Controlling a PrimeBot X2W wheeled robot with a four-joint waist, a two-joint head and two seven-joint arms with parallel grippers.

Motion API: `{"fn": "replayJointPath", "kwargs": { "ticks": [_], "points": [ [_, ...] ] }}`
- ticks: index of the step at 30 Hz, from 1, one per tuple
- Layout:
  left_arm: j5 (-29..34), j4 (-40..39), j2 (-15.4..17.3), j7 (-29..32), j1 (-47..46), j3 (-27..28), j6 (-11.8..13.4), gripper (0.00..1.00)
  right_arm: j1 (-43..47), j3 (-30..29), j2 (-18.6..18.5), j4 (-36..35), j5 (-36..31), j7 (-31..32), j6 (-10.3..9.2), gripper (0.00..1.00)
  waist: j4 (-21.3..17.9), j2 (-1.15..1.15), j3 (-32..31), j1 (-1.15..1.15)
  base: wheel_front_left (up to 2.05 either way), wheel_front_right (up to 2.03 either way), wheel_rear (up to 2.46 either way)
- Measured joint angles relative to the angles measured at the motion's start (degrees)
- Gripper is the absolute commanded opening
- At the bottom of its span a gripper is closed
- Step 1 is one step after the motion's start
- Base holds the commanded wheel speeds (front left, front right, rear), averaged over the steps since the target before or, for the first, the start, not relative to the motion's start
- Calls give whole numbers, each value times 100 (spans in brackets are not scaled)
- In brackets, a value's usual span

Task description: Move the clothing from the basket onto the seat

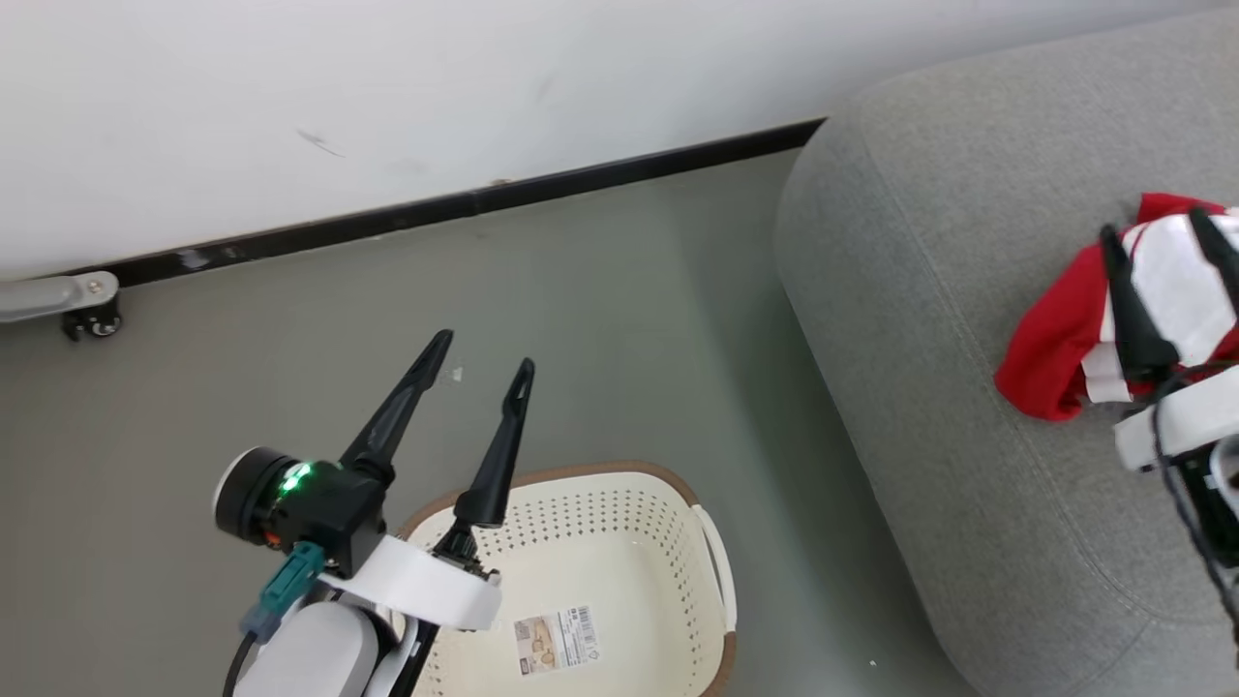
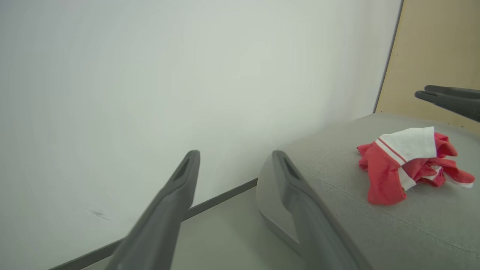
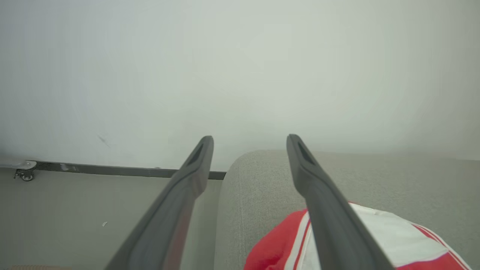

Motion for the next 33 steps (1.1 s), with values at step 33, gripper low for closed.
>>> {"fn": "replayJointPath", "kwargs": {
  "ticks": [33],
  "points": [
    [-79,661,-174,-16,1291,1179,875,100,881,424,1258,89,-291,2,0,100,958,0,-1037,0,0,0,0]
  ]
}}
